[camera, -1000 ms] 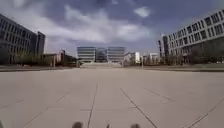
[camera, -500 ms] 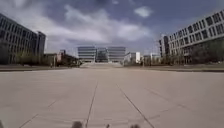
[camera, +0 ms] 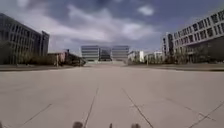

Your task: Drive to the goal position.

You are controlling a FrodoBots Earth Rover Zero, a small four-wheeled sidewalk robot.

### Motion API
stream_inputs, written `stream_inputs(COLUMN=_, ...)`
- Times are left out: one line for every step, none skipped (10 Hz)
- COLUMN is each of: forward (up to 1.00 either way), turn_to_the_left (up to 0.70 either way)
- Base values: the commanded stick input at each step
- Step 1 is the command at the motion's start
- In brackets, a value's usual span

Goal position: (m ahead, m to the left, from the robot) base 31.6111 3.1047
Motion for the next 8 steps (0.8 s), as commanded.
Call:
stream_inputs(forward=0.7, turn_to_the_left=-0.01)
stream_inputs(forward=0.7, turn_to_the_left=-0.01)
stream_inputs(forward=0.7, turn_to_the_left=-0.01)
stream_inputs(forward=0.7, turn_to_the_left=-0.01)
stream_inputs(forward=0.7, turn_to_the_left=-0.01)
stream_inputs(forward=0.7, turn_to_the_left=-0.01)
stream_inputs(forward=0.7, turn_to_the_left=-0.01)
stream_inputs(forward=0.7, turn_to_the_left=-0.01)
